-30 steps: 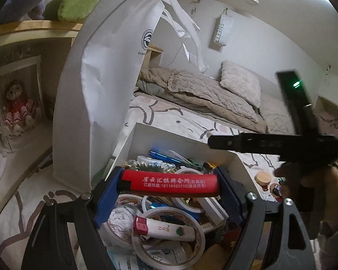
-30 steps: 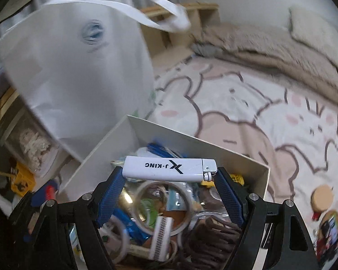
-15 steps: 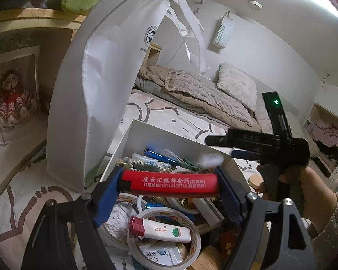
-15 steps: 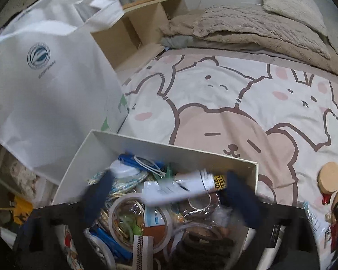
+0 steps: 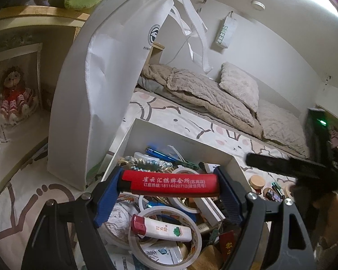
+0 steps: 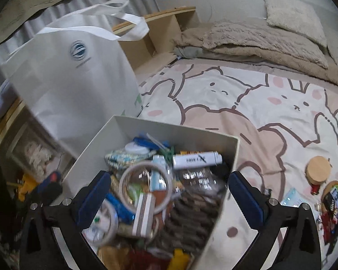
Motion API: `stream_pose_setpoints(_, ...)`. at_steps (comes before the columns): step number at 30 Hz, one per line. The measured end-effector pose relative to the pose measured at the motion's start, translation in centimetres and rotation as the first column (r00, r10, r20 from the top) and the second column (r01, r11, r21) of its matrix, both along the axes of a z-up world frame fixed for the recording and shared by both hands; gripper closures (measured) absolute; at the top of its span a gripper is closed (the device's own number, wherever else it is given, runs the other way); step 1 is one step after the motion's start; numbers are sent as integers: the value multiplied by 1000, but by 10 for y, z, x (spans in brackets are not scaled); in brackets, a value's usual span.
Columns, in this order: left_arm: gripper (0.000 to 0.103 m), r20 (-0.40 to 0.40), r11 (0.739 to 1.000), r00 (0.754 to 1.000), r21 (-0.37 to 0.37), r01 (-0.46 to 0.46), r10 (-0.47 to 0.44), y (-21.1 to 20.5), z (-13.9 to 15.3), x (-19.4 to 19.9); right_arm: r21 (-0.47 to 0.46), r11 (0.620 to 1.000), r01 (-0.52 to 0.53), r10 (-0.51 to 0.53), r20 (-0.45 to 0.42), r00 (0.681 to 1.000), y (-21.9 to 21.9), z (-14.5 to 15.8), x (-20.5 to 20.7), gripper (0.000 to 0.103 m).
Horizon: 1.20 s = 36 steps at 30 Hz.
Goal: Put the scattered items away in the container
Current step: 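Lower the J-KING lighter into the box and open the right gripper, then open the left gripper to drop the red lighter into the box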
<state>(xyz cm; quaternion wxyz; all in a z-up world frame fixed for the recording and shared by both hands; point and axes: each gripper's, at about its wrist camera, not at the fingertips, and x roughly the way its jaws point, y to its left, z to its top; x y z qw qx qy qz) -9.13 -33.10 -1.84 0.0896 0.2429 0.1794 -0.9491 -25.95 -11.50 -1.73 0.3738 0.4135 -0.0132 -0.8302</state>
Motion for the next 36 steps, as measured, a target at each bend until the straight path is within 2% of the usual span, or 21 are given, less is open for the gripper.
stream_pose_setpoints(5,22,13,1000,1000,12,-19,19,-2,4,-3,-3,999,-37,37,-46,998,30,7,28,0)
stream_pose_setpoints(10,22,-2,998,998,16,-62,62,-5,24,-4,5,999,-50,50,-115,992,66,9,63,0)
stream_pose_setpoints(17,22,29,999,999,31,16,-16,3,44,-28,51,997,-51,60,-192,980,103,-5,113,0)
stream_pose_setpoints(22,22,99,995,993,-66,75,-68,23,51,-57,94,993,-72,91,-211,973,115,-18,141,0)
stream_pose_setpoints(25,22,156,987,985,-128,99,-79,30,47,-78,87,993,-77,94,-209,973,121,-22,151,0)
stream_pose_setpoints(31,22,278,989,959,-117,90,-55,17,26,-121,42,997,-71,77,-184,980,134,-23,165,0)
stream_pose_setpoints(34,22,333,979,943,-187,85,-18,21,17,-136,37,997,-63,69,-191,979,144,-21,170,0)
stream_pose_setpoints(36,22,365,977,931,-199,76,2,21,11,-145,25,998,-53,57,-183,981,150,-21,171,0)
